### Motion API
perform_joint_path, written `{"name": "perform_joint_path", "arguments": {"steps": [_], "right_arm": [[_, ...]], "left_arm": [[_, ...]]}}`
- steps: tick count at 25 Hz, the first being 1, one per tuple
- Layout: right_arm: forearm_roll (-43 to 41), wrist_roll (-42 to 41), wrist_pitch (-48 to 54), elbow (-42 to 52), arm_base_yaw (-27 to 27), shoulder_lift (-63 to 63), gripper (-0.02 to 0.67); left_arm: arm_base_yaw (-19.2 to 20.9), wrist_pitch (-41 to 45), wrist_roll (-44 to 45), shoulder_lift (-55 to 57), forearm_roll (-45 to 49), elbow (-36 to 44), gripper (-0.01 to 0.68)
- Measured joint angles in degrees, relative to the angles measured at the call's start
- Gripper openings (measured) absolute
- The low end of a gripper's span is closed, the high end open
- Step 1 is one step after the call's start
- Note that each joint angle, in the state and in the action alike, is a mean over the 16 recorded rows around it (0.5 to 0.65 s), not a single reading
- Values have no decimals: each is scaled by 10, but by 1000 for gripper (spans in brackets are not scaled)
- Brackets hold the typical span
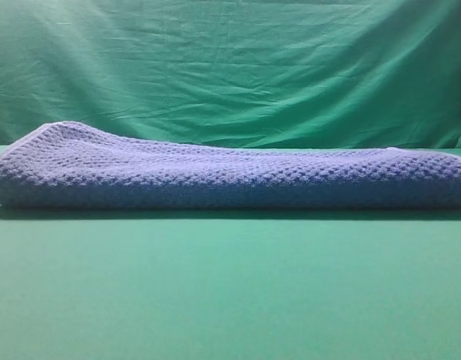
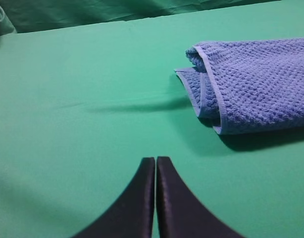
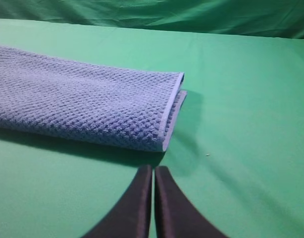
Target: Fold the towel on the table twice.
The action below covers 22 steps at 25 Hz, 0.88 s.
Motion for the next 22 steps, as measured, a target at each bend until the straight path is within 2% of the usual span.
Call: {"name": "perform_joint_path", "arguments": {"steps": [22], "right_arm": [[0, 0, 5, 0, -6, -10, 0]], "left_arm": [[0, 0, 1, -1, 0, 0, 0]]}}
